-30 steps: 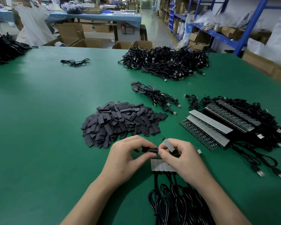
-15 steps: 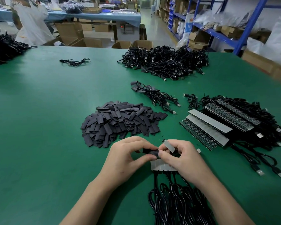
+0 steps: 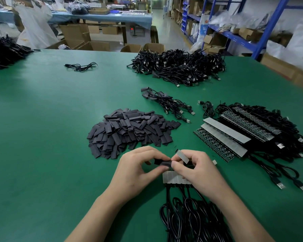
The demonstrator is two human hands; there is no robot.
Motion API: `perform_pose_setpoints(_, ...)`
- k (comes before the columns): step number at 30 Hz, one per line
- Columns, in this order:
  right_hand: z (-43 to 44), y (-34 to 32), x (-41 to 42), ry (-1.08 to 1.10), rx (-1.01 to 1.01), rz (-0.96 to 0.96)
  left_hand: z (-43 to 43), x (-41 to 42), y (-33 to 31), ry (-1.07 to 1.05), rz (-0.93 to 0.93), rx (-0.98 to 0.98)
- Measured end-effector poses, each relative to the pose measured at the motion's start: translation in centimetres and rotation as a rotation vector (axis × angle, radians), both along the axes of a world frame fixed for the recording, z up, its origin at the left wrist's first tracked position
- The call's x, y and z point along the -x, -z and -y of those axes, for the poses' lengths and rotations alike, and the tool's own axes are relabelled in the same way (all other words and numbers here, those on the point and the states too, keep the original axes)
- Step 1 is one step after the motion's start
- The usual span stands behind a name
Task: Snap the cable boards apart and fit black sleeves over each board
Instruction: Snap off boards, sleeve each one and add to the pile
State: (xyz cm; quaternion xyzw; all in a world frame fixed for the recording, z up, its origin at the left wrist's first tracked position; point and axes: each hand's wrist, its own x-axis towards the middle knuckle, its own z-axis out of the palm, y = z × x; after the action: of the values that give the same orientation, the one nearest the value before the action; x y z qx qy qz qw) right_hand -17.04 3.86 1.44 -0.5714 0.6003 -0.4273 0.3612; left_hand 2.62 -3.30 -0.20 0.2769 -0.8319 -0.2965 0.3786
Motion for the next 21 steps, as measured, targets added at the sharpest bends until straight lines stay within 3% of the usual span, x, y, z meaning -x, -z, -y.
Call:
perform_pose_setpoints(5, 0.12, 0.13, -0.06, -0.007, 0.014, -0.015, 0.11, -0.11, 0.04, -0.022, 0.004, -0.002)
perform_pose_setpoints(12, 0.10, 0.04, -0.09, -0.008, -0.009, 0.164, 0.55, -0.37, 0.20, -0.121, -0.029, -0.029)
perform_pose_setpoints(21, 0.20, 0.63, -0.01, -0.026, 0.039, 0.062, 0.47, -0.10, 0.30, -0.086, -0.035, -0.078)
